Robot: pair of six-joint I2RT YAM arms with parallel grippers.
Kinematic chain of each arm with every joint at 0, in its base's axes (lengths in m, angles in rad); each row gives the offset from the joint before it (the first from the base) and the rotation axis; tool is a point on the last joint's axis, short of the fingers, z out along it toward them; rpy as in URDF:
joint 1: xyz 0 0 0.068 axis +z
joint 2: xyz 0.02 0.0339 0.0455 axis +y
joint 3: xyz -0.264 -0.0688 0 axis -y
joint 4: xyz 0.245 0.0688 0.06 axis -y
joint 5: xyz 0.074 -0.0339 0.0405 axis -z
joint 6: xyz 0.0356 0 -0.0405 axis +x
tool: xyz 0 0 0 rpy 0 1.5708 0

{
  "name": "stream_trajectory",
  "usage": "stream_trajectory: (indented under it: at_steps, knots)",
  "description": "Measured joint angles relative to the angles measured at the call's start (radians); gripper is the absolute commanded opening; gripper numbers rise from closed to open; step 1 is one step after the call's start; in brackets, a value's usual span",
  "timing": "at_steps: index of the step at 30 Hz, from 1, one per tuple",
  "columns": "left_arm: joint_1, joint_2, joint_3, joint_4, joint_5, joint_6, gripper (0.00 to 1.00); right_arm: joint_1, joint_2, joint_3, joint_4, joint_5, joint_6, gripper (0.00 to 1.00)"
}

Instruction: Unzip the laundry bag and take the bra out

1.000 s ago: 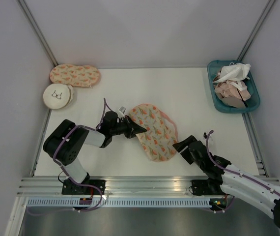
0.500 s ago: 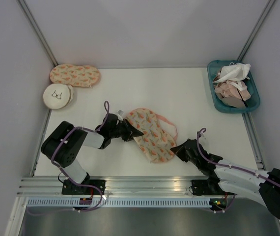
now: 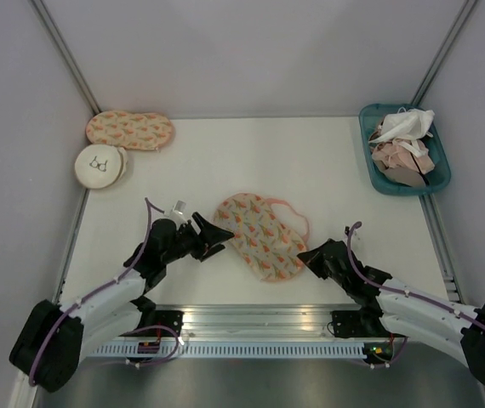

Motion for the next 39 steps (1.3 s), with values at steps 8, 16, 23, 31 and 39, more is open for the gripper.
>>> stream_trajectory:
  at_steps: [8,16,23,31,39]
  knots:
    - [-0.114,-0.317,-0.174,-0.231,-0.044,-0.084,0.85,0.000,0.058,0.020,0.003,0.005,0.002,0.01]
    - [-0.246,-0.177,-0.164,-0.209,-0.172,-0.150,0.86,0.000,0.077,0.043,0.003,0.004,-0.003,0.00]
    - [-0.247,0.079,-0.040,-0.062,-0.230,-0.156,0.86,0.000,0.077,0.044,0.003,0.003,-0.021,0.00]
    - [-0.268,0.219,0.035,0.037,-0.268,-0.165,0.86,0.000,0.099,0.051,0.015,-0.013,-0.042,0.01]
    - [-0.323,0.393,0.046,0.176,-0.258,-0.217,0.81,0.000,0.144,0.066,0.053,-0.036,-0.044,0.00]
